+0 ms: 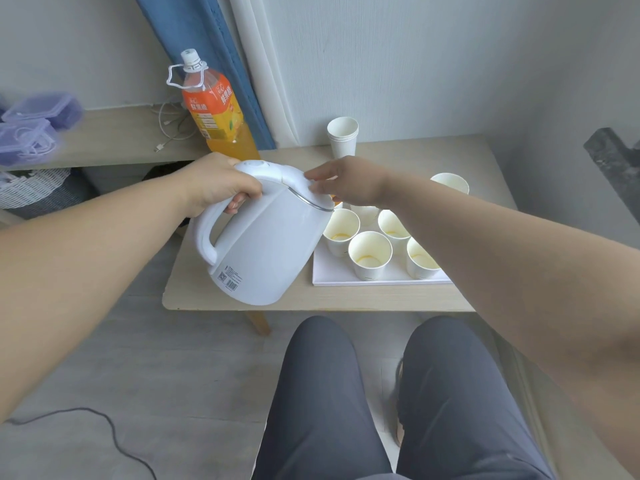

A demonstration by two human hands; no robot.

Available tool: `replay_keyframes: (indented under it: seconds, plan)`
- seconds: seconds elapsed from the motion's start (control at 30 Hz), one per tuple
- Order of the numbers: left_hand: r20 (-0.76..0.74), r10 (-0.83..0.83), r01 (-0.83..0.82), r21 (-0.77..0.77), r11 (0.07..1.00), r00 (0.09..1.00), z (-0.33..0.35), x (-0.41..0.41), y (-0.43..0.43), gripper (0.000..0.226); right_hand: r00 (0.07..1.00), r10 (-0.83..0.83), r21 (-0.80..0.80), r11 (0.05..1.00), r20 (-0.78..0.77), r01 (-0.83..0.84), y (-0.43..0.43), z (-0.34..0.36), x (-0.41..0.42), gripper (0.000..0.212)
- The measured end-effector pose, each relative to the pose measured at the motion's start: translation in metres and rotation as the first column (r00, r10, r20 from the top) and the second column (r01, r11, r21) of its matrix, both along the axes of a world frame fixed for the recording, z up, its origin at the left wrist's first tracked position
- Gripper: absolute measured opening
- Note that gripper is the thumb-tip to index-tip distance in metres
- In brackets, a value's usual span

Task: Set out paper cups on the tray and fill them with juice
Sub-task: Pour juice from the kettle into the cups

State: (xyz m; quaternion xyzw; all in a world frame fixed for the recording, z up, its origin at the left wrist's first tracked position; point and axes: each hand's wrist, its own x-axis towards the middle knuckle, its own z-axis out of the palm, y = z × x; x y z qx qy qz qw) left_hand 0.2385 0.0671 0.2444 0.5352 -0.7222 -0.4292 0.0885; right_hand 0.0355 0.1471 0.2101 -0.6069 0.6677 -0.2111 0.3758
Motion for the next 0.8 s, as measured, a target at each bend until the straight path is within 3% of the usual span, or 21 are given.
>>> replay_keyframes:
  seconds: [0.8]
  plan:
    - [0.121,-0.027,0.026,0.012,1.0,0.992,0.007,-0.017,0.002,0.028,0.992,-0.056,0.04,0.998,0.109,0.052,-0.009,-0.022,-0.01,0.037]
